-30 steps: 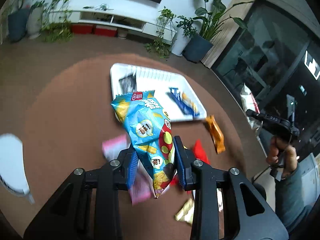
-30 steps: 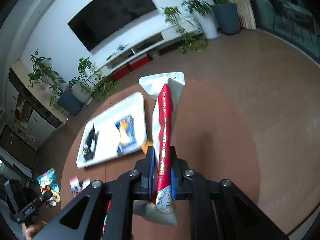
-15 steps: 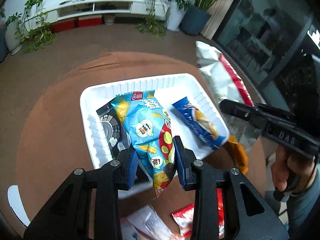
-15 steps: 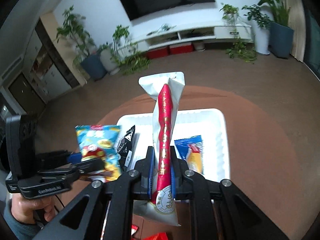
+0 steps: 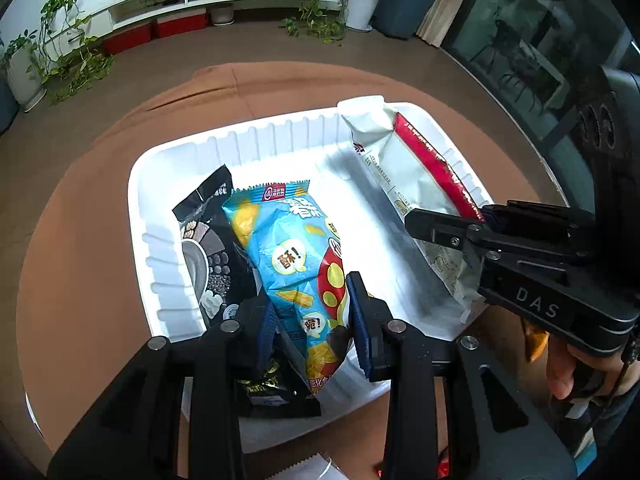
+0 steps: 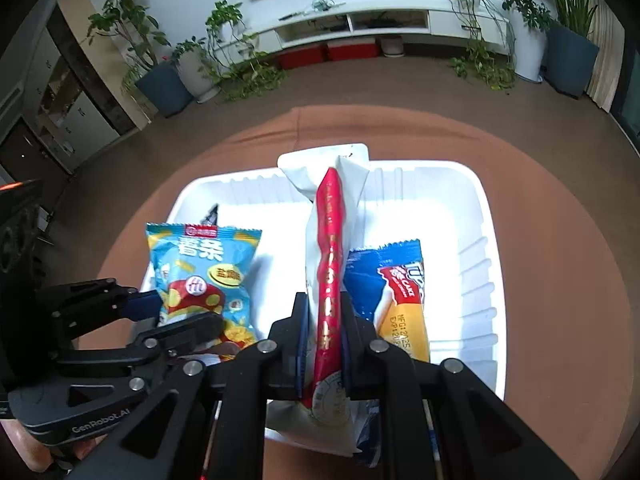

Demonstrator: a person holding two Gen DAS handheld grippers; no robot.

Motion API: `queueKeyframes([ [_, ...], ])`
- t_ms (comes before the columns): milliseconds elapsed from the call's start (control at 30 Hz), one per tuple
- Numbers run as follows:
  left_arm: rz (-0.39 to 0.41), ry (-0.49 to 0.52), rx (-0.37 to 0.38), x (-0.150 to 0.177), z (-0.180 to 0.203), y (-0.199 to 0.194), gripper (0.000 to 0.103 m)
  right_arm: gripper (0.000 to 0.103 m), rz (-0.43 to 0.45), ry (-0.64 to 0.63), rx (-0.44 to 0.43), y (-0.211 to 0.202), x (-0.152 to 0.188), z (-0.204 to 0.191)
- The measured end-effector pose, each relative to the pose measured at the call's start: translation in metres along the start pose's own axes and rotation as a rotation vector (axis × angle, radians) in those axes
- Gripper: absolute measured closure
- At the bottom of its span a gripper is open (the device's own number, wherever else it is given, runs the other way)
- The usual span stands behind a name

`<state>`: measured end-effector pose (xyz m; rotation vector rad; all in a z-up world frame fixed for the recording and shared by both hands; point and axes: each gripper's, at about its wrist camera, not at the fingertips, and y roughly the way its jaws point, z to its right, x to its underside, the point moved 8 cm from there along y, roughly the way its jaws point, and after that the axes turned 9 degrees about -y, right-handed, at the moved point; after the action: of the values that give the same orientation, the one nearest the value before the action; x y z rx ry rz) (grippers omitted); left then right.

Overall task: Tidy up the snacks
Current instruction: 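Carry both packets to the white tray and lower them in, then open both tools and withdraw them from the tray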

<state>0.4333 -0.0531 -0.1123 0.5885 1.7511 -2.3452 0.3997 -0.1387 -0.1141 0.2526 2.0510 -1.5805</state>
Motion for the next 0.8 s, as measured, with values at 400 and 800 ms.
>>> queueKeyframes([
  [400,0.018,0.008,-0.028,0.003,0.000,0.001,0.068,0.088,-0.027,-0.024,0.011,0.010,0.008,-0.002],
  [800,0.110,-0.016,-0.002,0.007,0.004,-0.048,0.042,0.053,0.069,-0.048,0.058,-0.041,0.005,0.001],
])
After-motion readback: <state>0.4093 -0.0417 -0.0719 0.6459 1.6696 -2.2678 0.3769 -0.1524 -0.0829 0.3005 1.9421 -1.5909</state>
